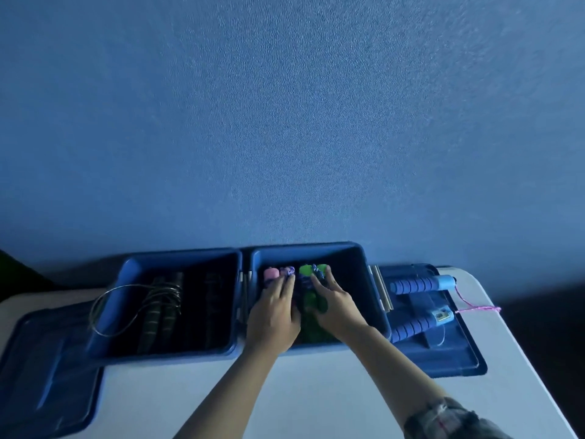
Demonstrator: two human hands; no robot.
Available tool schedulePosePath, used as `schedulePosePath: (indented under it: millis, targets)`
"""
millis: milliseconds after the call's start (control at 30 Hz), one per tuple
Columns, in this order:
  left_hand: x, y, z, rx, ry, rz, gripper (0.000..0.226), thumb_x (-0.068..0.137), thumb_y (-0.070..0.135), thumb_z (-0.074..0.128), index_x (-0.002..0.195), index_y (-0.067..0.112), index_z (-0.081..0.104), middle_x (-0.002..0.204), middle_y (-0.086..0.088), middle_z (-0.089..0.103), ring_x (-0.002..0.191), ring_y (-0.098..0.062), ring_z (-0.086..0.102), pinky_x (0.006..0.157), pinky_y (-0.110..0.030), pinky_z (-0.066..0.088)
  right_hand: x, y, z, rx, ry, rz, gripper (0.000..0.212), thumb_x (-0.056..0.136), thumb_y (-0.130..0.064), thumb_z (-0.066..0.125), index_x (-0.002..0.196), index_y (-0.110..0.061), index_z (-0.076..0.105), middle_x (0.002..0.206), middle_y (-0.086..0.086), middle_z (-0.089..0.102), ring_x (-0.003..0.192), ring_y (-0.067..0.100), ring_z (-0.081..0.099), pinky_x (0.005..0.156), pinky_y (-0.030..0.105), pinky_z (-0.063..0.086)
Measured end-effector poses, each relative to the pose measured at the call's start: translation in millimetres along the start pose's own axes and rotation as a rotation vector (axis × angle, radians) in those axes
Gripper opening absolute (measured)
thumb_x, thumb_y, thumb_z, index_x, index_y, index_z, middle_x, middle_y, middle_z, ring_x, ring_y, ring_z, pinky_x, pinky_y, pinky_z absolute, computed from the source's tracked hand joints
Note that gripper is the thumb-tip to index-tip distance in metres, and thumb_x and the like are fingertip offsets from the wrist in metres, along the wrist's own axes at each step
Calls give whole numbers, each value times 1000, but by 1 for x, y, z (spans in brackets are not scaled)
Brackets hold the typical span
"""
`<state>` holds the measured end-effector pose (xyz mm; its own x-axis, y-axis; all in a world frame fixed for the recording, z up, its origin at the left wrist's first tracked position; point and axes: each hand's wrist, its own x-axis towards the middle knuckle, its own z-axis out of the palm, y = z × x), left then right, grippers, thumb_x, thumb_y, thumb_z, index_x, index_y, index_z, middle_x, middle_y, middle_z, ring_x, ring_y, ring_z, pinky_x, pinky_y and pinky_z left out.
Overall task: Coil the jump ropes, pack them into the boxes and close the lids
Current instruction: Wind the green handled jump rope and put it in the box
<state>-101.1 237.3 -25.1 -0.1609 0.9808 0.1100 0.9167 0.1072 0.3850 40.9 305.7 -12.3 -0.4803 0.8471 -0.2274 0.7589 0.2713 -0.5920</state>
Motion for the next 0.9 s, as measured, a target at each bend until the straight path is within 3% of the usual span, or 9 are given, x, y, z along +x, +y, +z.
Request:
schedulePosePath:
  millis: [100, 200, 333, 467, 567, 700, 900]
  targets:
    - [1, -3, 5, 10, -5, -2, 64, 87, 26, 53, 148, 17, 35, 153, 1, 35, 140, -14, 33, 103, -25, 39, 6, -4, 9, -123, 18, 20, 70, 85, -26, 61, 146, -32, 27, 159, 0, -1, 125, 27, 49, 90, 29, 46]
    - [1, -4, 6, 4, -32, -17, 64, 89, 29, 50, 149, 20, 32, 154, 2, 31, 140, -15, 31, 105, -27, 38, 9, -5, 12, -163, 29, 32, 68, 86, -28, 60, 146, -36, 27, 159, -3, 0, 122, 28, 52, 86, 30, 48]
    - [0, 0, 0, 3, -38, -15, 61, 91, 30, 48, 149, 21, 32, 156, 4, 27, 141, -13, 28, 107, -26, 34, 5, -3, 10, -117, 28, 47, 69, 86, -29, 60, 145, -38, 27, 159, -5, 1, 126, 27, 48, 88, 31, 48]
    - [-2, 6, -8, 8, -44, -41, 51, 87, 27, 51, 138, 21, 48, 151, 2, 36, 130, -20, 45, 98, -35, 45, -7, -6, 4, -66, 57, 79, 73, 85, -33, 60, 147, -37, 23, 159, -2, 7, 126, 28, 47, 92, 34, 47]
    - [-4, 18, -13, 60, -67, -32, 49, 87, 29, 51, 135, 19, 50, 145, -1, 44, 129, -21, 46, 101, -37, 40, -26, -5, 0, -58, 165, 90, 67, 85, -35, 60, 145, -29, 30, 154, -1, 26, 130, 24, 42, 94, 35, 47]
    - [-10, 47, -17, 106, -118, 20, 47, 89, 32, 48, 134, 19, 45, 131, 0, 52, 119, -22, 52, 92, -36, 42, -58, 6, -16, -69, 348, 43, 52, 88, -31, 57, 136, -15, 46, 138, 1, 49, 125, 23, 45, 99, 33, 42]
    - [-25, 106, -9, 26, -144, 86, 48, 91, 33, 47, 137, 18, 43, 133, -1, 51, 115, -28, 52, 90, -37, 44, -105, 40, -41, -64, 602, 153, 39, 85, -31, 63, 120, -14, 59, 124, 2, 58, 119, 26, 50, 97, 40, 38]
